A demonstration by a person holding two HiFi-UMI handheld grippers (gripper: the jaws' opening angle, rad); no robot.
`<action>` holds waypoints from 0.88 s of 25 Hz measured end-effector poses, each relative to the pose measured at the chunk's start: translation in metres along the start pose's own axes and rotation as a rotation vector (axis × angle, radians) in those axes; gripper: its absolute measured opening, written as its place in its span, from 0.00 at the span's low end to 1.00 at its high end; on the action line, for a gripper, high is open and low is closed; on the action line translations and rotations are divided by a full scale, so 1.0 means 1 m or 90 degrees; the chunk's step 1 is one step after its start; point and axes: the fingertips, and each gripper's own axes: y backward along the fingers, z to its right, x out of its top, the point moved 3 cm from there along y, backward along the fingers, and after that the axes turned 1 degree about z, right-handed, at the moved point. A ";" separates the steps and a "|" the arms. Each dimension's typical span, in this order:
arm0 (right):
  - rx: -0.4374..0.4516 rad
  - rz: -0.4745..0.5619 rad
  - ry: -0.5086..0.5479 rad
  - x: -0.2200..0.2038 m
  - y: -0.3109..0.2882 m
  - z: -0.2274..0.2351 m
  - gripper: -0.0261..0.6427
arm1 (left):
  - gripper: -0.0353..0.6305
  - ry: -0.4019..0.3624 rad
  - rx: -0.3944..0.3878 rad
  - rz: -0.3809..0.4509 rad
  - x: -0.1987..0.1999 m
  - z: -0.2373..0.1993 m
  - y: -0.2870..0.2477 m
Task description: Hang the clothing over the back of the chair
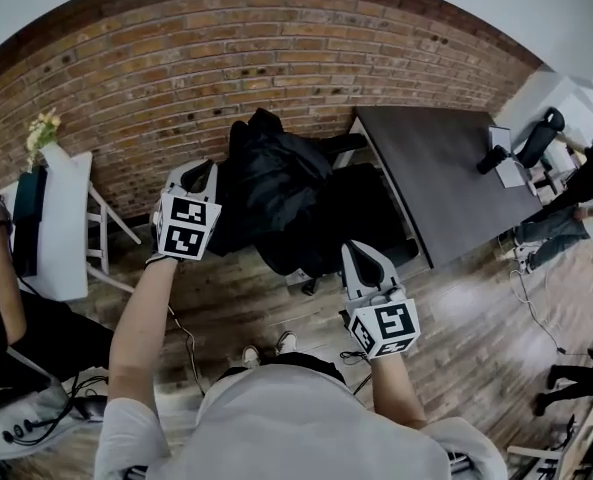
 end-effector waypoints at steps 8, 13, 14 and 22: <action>-0.018 0.034 0.021 0.021 0.009 0.004 0.07 | 0.09 0.056 0.039 0.113 0.018 -0.008 0.070; -0.048 0.046 0.015 0.029 0.016 0.015 0.07 | 0.09 0.093 0.063 0.169 0.018 -0.020 0.123; -0.052 0.048 0.012 0.028 0.017 0.017 0.07 | 0.09 0.101 0.067 0.178 0.014 -0.021 0.134; -0.085 0.053 -0.014 0.021 0.029 0.036 0.07 | 0.09 0.187 0.131 0.185 -0.029 -0.034 0.200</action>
